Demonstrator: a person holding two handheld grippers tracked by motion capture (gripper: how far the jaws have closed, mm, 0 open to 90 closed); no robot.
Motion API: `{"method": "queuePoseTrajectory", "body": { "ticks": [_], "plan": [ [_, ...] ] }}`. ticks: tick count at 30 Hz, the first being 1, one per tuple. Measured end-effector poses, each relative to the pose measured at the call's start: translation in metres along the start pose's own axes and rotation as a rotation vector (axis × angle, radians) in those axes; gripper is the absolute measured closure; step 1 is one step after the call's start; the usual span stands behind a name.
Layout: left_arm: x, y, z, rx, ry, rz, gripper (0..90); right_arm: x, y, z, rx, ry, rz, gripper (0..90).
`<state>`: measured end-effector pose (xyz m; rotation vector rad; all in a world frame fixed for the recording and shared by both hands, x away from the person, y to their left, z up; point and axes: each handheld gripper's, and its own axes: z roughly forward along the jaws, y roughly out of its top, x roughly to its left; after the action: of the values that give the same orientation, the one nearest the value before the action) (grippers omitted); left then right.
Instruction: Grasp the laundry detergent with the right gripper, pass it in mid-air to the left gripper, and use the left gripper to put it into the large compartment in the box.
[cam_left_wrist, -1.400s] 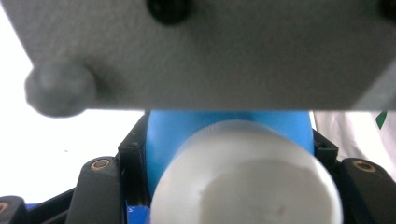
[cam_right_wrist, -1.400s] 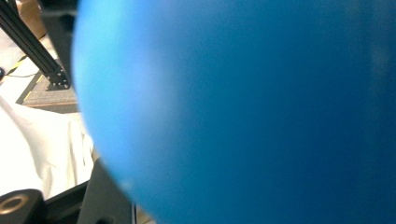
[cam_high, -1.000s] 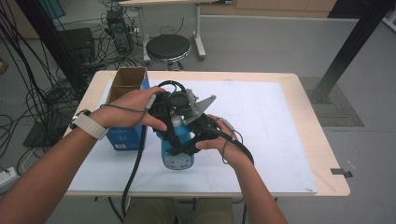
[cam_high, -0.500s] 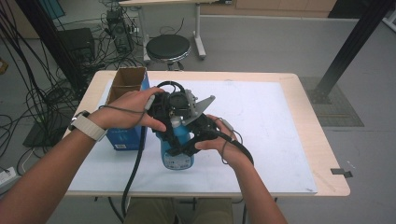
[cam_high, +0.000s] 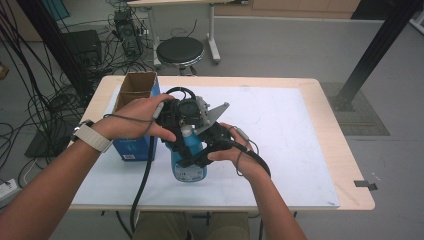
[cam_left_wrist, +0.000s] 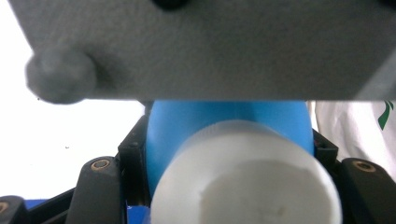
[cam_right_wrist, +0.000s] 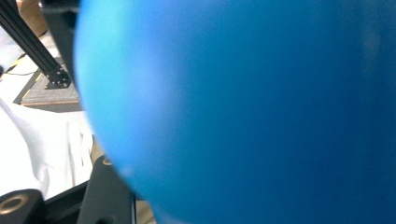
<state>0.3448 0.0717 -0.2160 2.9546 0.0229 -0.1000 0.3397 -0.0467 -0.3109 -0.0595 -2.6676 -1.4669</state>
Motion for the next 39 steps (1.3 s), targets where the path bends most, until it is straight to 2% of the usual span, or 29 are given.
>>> {"method": "queuePoseTrajectory", "body": {
  "ticks": [39],
  "plan": [
    [-0.0003,-0.0006,-0.0003,0.001,0.002,-0.001,37.4,-0.001,0.0007,0.0005,0.002,0.009,-0.005,42.9]
  ]
}}
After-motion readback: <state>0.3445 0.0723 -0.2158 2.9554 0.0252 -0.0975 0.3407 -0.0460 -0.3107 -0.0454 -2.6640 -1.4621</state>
